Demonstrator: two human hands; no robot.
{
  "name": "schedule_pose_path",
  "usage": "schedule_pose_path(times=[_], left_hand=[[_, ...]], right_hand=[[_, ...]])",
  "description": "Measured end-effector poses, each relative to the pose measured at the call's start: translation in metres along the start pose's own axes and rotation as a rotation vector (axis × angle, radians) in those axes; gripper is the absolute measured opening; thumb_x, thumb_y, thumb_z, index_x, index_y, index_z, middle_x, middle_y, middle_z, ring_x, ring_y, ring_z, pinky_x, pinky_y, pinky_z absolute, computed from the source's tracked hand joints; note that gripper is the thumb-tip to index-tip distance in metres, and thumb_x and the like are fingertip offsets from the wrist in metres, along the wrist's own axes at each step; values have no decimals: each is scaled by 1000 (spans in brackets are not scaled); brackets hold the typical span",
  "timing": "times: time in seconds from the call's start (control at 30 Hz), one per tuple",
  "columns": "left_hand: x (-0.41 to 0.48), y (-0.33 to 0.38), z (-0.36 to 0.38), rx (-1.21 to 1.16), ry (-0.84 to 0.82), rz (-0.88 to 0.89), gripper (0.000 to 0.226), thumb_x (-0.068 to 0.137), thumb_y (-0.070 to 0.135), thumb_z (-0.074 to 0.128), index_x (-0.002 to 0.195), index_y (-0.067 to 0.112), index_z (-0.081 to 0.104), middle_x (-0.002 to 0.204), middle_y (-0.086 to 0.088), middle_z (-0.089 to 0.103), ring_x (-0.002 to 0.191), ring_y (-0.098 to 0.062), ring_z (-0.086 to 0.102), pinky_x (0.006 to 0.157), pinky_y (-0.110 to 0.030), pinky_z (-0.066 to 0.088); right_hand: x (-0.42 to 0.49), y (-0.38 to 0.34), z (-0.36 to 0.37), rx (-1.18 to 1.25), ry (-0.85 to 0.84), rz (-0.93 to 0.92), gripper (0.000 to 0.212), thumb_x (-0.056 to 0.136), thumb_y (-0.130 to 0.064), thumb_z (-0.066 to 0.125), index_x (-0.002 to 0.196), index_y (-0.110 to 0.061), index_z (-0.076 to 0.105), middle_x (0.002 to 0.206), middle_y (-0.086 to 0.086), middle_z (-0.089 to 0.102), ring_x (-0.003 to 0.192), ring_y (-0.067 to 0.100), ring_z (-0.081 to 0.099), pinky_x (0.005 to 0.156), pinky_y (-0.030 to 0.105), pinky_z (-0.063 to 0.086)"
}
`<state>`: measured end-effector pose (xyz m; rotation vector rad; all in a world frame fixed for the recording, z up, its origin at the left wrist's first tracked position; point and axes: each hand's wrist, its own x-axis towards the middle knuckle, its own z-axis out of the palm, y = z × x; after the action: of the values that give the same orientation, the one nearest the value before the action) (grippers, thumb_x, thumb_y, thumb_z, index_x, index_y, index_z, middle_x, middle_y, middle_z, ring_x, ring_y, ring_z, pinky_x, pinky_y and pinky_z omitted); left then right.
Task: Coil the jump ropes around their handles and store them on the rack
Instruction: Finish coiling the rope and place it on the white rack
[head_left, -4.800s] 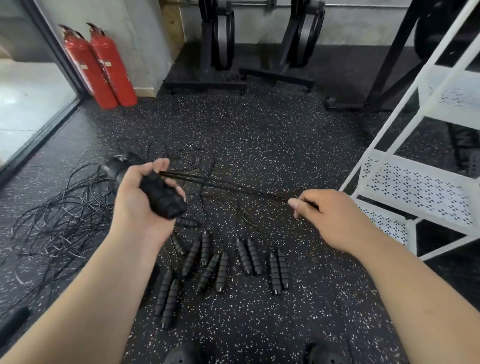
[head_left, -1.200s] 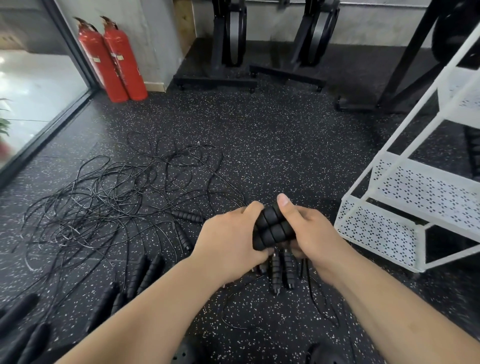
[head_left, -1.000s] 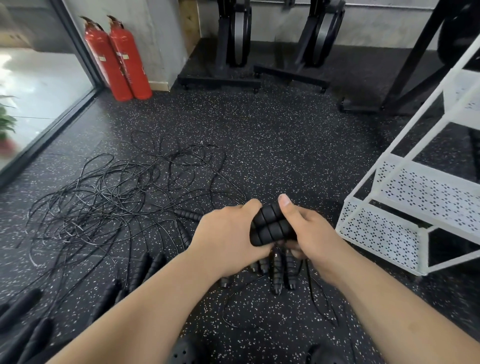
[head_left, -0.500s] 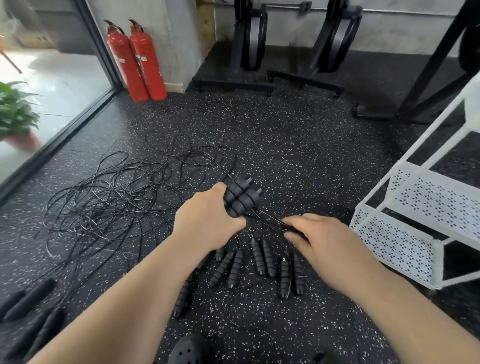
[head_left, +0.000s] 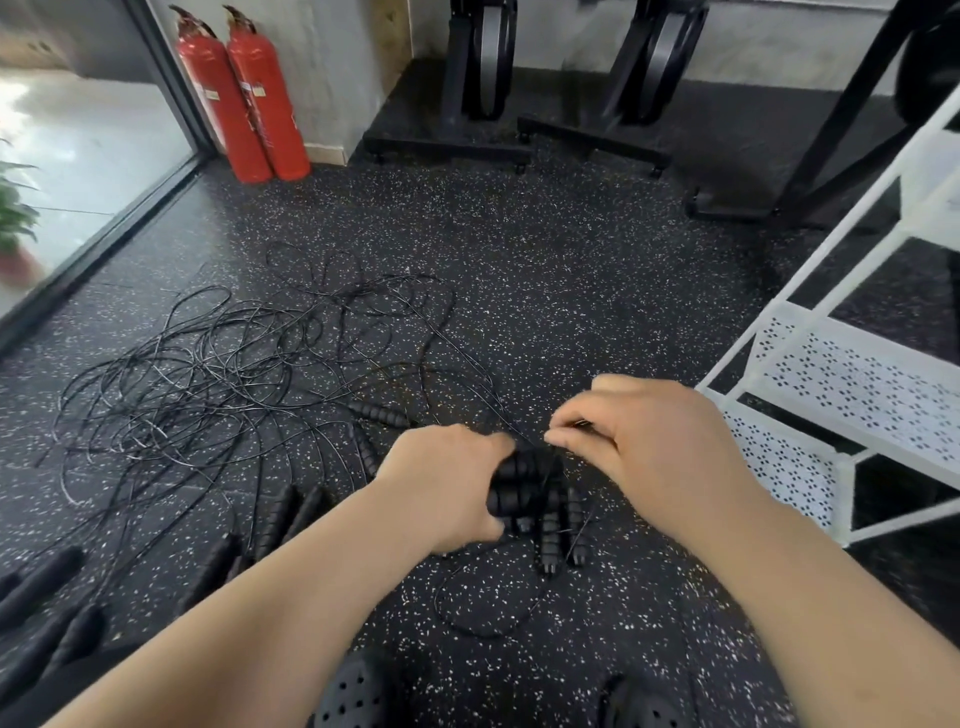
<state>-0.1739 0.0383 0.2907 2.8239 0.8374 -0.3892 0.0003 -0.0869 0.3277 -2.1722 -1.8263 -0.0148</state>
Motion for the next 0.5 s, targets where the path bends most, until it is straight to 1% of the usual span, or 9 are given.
schedule_pose_path(times=[0.03, 0.1, 0.17, 0.23, 0.27, 0.33, 0.4, 0.47, 0.5], left_hand=[[-1, 5, 0, 10, -3, 69, 46, 82, 53, 74, 117, 34, 51, 96, 8, 63, 92, -26, 65, 75, -38, 52], [-3, 11, -3, 19, 3, 178, 41, 82, 54, 73, 107, 36, 47, 100, 8, 66, 94, -24, 66, 80, -39, 54], [-4, 14, -9, 18, 24, 255, 39, 80, 54, 72, 98, 38, 41, 97, 9, 64, 90, -21, 64, 81, -40, 56], [-5, 17, -14, 11, 69, 318, 37, 80, 55, 70, 98, 37, 43, 95, 10, 62, 88, -18, 64, 79, -40, 56], [-7, 19, -15, 2, 90, 343, 36, 81, 56, 68, 100, 37, 45, 95, 11, 62, 88, -17, 64, 78, -39, 55], [-10, 22, -16, -53, 130, 371, 35, 80, 56, 67, 101, 37, 48, 94, 12, 61, 86, -13, 62, 77, -36, 53], [-13, 25, -18, -169, 168, 362, 37, 77, 57, 70, 97, 37, 46, 86, 14, 59, 79, -10, 58, 73, -33, 50], [-17, 26, -22, -377, 199, 303, 41, 76, 57, 76, 95, 35, 47, 79, 12, 60, 74, -9, 58, 71, -33, 49], [-18, 26, -26, -491, 216, 259, 42, 76, 57, 79, 95, 35, 49, 77, 11, 62, 73, -9, 59, 70, -33, 50]], right_hand=[[0, 4, 0, 23, -27, 15, 34, 95, -66, 54, 98, -42, 78, 73, -16, 54, 64, 4, 53, 57, 31, 46], [0, 15, 1, 93, -100, 72, 33, 91, -69, 57, 97, -45, 79, 74, -17, 57, 69, 2, 56, 63, 34, 51], [-1, 25, -1, 200, -158, 129, 25, 90, -66, 65, 94, -46, 80, 77, -19, 64, 74, 1, 59, 69, 31, 50], [-1, 33, -4, 318, -234, 189, 17, 90, -61, 71, 91, -46, 80, 83, -24, 70, 81, -2, 63, 74, 27, 49], [-2, 37, -5, 377, -285, 217, 16, 91, -59, 72, 90, -45, 81, 86, -26, 73, 83, -3, 65, 78, 28, 51], [-3, 42, -7, 494, -375, 247, 20, 93, -57, 71, 88, -42, 81, 88, -24, 76, 83, -2, 68, 85, 32, 52], [-4, 45, -8, 626, -396, 256, 31, 96, -57, 66, 80, -34, 78, 78, -19, 73, 74, 4, 65, 80, 35, 49], [-5, 44, -4, 832, -336, 275, 44, 102, -51, 61, 69, -23, 66, 65, -14, 58, 64, 8, 51, 70, 34, 40], [-4, 41, 1, 942, -282, 297, 47, 106, -47, 61, 68, -19, 62, 65, -9, 55, 64, 9, 47, 68, 33, 37]])
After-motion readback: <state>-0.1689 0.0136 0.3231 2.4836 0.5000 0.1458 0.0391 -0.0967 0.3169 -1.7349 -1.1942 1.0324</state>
